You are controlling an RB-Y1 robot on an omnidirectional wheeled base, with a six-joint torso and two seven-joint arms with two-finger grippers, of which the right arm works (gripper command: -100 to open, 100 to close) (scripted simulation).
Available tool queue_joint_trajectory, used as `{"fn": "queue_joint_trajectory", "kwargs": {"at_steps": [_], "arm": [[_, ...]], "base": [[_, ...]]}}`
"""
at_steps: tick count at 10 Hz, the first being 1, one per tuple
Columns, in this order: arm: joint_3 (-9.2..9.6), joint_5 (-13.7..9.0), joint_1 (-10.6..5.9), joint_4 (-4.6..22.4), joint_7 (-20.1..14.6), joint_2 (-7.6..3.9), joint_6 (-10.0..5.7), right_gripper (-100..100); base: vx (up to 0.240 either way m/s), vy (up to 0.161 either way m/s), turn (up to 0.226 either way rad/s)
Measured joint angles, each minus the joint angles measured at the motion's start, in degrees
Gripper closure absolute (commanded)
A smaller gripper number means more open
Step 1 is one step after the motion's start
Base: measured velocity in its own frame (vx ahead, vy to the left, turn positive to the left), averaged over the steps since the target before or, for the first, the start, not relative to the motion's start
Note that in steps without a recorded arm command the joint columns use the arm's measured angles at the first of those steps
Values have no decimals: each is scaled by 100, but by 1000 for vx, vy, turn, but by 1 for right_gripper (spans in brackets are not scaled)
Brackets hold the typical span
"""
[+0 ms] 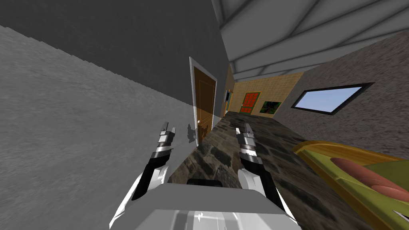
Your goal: Pull the door open
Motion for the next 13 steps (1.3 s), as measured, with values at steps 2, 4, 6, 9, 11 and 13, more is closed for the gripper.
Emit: {"fn": "queue_joint_trajectory", "kwargs": {"at_steps": [2,4,6,9,11,13], "arm": [[-46,68,-60,210,112,-67,-72,-100],[-125,140,-153,483,249,-158,-163,-100],[-104,245,-144,658,407,-190,-268,-100],[-151,390,-235,1070,652,-274,-447,-100],[-188,494,-266,1322,828,-340,-562,-100],[-242,605,-326,1631,1016,-415,-711,-100]], "base": [[77,-3,126],[84,4,121],[82,-12,94],[76,-9,127],[88,-21,134],[90,-17,165]]}}
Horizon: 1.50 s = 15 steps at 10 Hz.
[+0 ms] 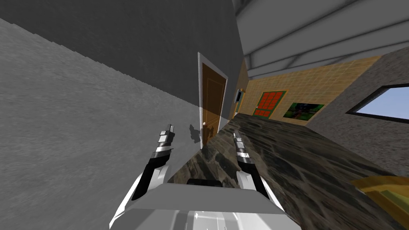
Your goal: Pull the door open
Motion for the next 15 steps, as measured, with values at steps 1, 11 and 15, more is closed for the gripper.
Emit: {"fn": "queue_joint_trajectory", "kwargs": {"at_steps": [1,11,15], "arm": [[-40,54,-65,170,97,-42,-60,-100],[-280,599,-463,1711,1028,-319,-659,-100],[-358,827,-613,2334,1418,-391,-916,-100]], "base": [[107,-12,147],[74,-23,139],[63,-29,136]]}}
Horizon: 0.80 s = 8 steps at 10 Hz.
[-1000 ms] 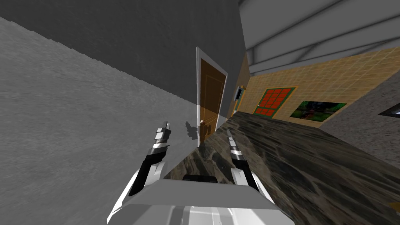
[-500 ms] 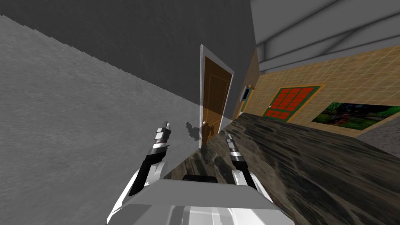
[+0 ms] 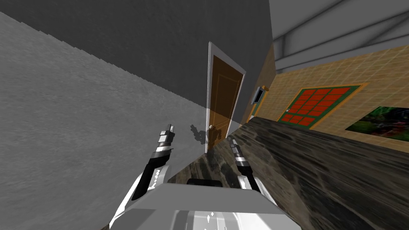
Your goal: Pull the door open
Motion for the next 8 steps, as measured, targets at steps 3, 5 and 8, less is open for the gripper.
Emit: {"fn": "queue_joint_trajectory", "kwargs": {"at_steps": [3,5,8], "arm": [[-94,204,-142,588,348,-98,-258,-100],[-157,345,-234,947,583,-173,-391,-100],[-216,500,-339,1396,855,-223,-567,-100]], "base": [[93,-43,169],[97,-42,197],[56,-35,101]]}}
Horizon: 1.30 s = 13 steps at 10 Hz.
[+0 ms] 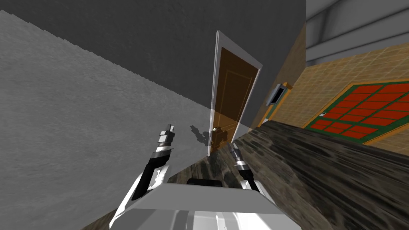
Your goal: Pull the door open
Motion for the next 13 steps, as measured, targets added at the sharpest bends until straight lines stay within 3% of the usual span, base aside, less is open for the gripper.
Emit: {"fn": "queue_joint_trajectory", "kwargs": {"at_steps": [13], "arm": [[-306,729,-470,2032,1252,-279,-840,-100]], "base": [[69,-51,139]]}}
